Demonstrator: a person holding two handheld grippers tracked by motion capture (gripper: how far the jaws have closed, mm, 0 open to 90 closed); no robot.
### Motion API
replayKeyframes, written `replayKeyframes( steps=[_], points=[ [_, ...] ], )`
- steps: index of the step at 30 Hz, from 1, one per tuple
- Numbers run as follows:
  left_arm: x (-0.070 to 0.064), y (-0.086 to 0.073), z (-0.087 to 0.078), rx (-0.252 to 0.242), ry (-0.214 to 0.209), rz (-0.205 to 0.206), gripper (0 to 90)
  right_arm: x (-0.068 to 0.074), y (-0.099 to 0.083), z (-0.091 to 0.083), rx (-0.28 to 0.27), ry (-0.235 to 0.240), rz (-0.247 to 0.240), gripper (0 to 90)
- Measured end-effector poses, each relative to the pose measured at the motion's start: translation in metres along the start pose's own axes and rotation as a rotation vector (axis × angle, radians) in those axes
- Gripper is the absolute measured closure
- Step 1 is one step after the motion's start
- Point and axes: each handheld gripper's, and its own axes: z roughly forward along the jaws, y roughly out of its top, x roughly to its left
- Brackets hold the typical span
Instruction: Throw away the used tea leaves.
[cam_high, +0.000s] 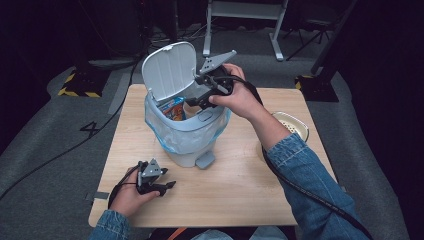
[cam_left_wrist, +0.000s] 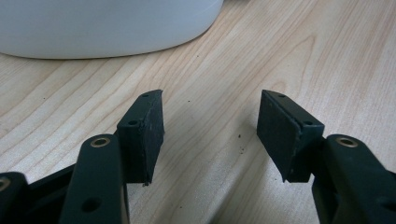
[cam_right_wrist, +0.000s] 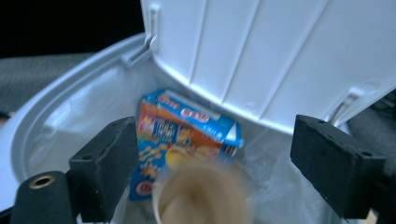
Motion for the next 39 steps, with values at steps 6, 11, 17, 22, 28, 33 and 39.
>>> replayKeyframes(
  steps=[6,11,17,22,28,33,39],
  points=[
    [0.0,0.0,0.0,0.0,-0.001,0.0,41.6,0.004,0.002,-0.012,-0.058,0.024,-0.008,15.9],
    [0.0,0.0,0.0,0.0,-0.003,-0.004,41.6,0.006,-0.002,-0.032,-0.073,0.029,-0.008,16.4],
    [0.0,0.0,0.0,0.002,-0.004,-0.004,41.6,0.007,-0.017,-0.065,-0.088,0.02,0.02,17.9],
    [-0.001,0.0,0.0,0.002,0.0,-0.006,41.6,0.011,-0.036,-0.096,-0.077,-0.015,0.029,19.9],
    [-0.001,0.0,0.0,0.002,0.002,-0.008,41.6,0.01,-0.063,-0.128,-0.061,-0.051,0.072,20.3],
    [-0.001,0.0,0.0,0.002,0.002,-0.009,41.6,0.01,-0.086,-0.151,-0.042,-0.07,0.088,20.2],
    [0.0,0.0,0.0,0.001,0.003,-0.016,41.4,0.012,-0.115,-0.177,-0.043,-0.103,0.132,20.2]
  ],
)
